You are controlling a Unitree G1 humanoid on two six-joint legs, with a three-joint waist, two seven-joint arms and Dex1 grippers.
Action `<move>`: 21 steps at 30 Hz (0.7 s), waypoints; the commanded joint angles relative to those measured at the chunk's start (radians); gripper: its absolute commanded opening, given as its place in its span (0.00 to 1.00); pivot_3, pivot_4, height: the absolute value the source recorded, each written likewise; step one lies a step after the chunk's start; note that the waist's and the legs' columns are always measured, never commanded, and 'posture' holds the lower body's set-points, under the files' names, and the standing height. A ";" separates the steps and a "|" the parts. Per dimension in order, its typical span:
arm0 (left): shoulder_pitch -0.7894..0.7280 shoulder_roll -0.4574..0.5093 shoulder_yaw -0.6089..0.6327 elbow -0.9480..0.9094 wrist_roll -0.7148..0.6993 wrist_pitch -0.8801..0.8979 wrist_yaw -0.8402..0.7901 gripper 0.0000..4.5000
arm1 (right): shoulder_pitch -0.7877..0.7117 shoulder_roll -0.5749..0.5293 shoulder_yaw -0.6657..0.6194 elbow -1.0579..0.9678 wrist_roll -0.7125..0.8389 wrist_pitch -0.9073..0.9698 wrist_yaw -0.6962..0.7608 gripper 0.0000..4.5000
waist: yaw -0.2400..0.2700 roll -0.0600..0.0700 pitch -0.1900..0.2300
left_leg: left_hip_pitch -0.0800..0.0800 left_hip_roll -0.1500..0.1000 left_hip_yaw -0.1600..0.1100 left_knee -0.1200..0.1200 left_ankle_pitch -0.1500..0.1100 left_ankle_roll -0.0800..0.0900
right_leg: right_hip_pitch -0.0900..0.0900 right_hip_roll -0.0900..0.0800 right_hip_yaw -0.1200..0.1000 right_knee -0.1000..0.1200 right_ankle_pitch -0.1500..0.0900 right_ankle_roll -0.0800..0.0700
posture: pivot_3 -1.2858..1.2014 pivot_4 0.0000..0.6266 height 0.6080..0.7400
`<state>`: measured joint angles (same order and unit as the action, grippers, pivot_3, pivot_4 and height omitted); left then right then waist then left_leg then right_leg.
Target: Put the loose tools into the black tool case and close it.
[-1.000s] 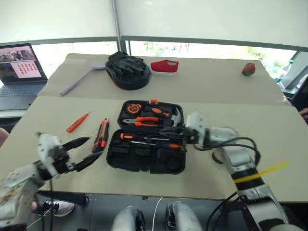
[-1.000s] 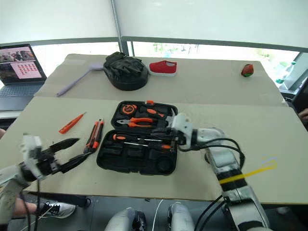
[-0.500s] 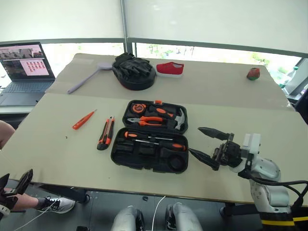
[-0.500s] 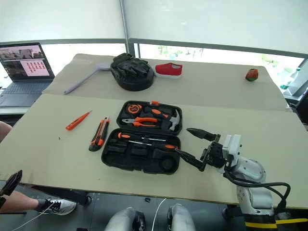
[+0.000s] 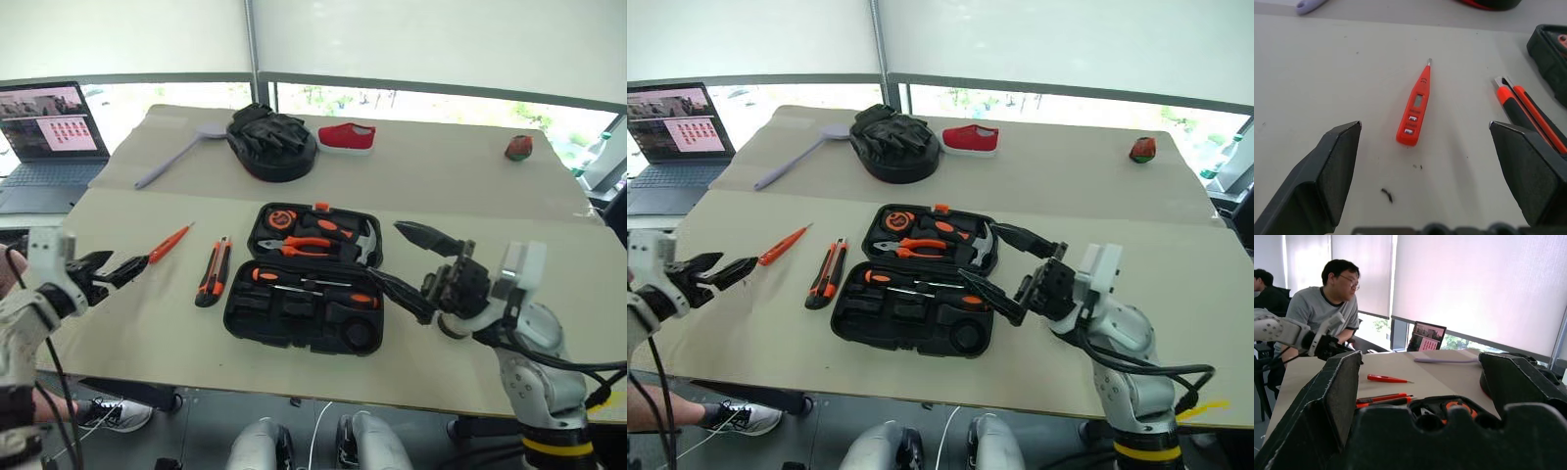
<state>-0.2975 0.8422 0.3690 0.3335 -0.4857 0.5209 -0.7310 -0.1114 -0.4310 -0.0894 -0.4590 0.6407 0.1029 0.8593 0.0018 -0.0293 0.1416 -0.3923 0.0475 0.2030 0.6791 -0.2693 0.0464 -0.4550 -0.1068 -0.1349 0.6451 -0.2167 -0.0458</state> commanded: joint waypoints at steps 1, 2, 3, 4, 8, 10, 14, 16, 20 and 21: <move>-0.152 0.024 -0.090 0.165 0.103 -0.072 -0.035 1.00 | 0.000 -0.007 -0.005 -0.021 -0.016 -0.004 -0.021 0.99 | 0.000 -0.001 0.000 | 0.000 0.000 0.000 0.000 0.000 0.000 | 0.000 0.001 0.000 0.000 -0.001 0.001 | 0.52 0.24 1.00; -0.218 0.013 -0.128 0.245 0.134 -0.082 -0.051 1.00 | -0.003 -0.011 -0.009 -0.012 -0.022 -0.006 -0.025 0.99 | -0.001 -0.001 0.001 | 0.000 0.000 0.001 0.000 0.000 0.000 | 0.000 0.001 0.000 0.000 -0.001 0.002 | 0.52 0.24 1.00; -0.285 -0.004 -0.162 0.340 0.166 -0.111 -0.073 1.00 | -0.007 -0.013 -0.013 -0.005 -0.031 -0.010 -0.030 0.99 | -0.001 -0.001 0.001 | 0.000 0.000 0.002 0.001 0.000 0.000 | 0.000 0.002 0.000 0.000 -0.003 0.005 | 0.52 0.24 1.00; -0.351 -0.017 -0.209 0.438 0.212 -0.135 -0.089 1.00 | -0.008 -0.017 -0.012 -0.002 -0.043 -0.006 -0.038 0.99 | 0.001 -0.002 0.001 | 0.000 0.000 0.002 0.001 0.001 0.000 | 0.000 0.002 0.000 0.001 -0.003 0.006 | 0.52 0.24 1.00; -0.484 -0.054 -0.291 0.675 0.320 -0.272 -0.124 1.00 | 0.026 -0.029 -0.005 -0.011 -0.067 -0.004 -0.044 0.99 | -0.001 -0.002 0.001 | 0.001 -0.002 0.004 0.002 0.002 0.002 | 0.000 0.005 0.002 0.002 -0.003 0.007 | 0.52 0.24 1.00; -0.536 -0.085 -0.283 0.764 0.333 -0.299 -0.094 1.00 | 0.068 -0.032 -0.003 -0.044 -0.063 0.007 -0.051 0.99 | -0.002 -0.003 0.001 | 0.001 -0.002 0.004 0.002 0.003 0.005 | 0.000 0.006 0.003 0.002 -0.003 0.007 | 0.52 0.24 1.00; -0.556 -0.108 -0.296 0.837 0.365 -0.337 -0.134 0.84 | 0.112 -0.039 0.005 -0.064 -0.089 -0.018 -0.049 1.00 | -0.002 -0.003 0.001 | 0.001 -0.001 0.004 0.002 0.006 0.010 | 0.000 0.001 0.003 0.003 -0.003 0.006 | 0.52 0.24 1.00; -0.555 -0.109 -0.296 0.855 0.377 -0.345 -0.136 0.67 | 0.124 -0.034 0.006 -0.067 -0.094 -0.027 -0.054 1.00 | -0.002 -0.003 0.001 | 0.001 -0.001 0.004 0.002 0.006 0.010 | 0.000 0.000 0.003 0.003 -0.003 0.006 | 0.52 0.24 1.00; -0.540 -0.103 -0.270 0.878 0.380 -0.379 -0.121 0.38 | 0.155 -0.026 0.015 -0.054 -0.110 -0.055 -0.043 1.00 | -0.002 -0.003 0.001 | 0.002 -0.001 0.004 0.003 0.006 0.011 | 0.001 -0.001 0.005 0.003 -0.003 0.007 | 0.52 0.24 1.00; -0.535 -0.103 -0.258 0.879 0.372 -0.398 -0.127 0.30 | 0.158 -0.024 0.015 -0.049 -0.113 -0.062 -0.041 1.00 | -0.002 -0.003 0.001 | 0.002 -0.001 0.004 0.003 0.006 0.011 | 0.001 -0.001 0.005 0.003 -0.003 0.007 | 0.52 0.24 1.00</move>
<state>-0.8542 0.7434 0.1067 1.1910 -0.1193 0.1345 -0.8428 0.0493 -0.4592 -0.0673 -0.4877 0.5298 0.0767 0.8099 -0.0004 -0.0323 0.1424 -0.3902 0.0462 0.2065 0.6818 -0.2637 0.0582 -0.4543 -0.1078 -0.1300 0.6478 -0.2196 -0.0389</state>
